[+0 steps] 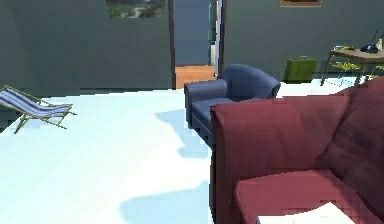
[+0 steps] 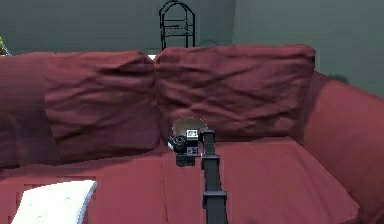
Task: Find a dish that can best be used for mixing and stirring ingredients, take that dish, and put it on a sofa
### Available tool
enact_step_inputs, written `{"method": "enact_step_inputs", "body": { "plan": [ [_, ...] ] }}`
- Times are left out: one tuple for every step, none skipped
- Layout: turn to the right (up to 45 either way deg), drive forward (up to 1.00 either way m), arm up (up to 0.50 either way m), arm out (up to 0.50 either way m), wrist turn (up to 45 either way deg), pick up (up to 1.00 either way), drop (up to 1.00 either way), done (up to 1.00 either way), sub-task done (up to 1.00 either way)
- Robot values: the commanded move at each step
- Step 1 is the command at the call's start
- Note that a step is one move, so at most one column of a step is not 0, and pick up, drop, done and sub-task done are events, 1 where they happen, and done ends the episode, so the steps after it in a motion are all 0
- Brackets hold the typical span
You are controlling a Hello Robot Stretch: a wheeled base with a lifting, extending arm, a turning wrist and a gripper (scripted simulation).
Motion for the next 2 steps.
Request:
{"method": "enact_step_inputs", "body": {
  "plan": [
    [0.0, 0.00, -0.32, 0.00, 0.0, 0.00, 0.00, 0.00, 0.00],
    [0.0, 0.00, 0.00, 0.00, 0.0, 0.00, 1.00, 0.00, 0.00]
  ]
}}
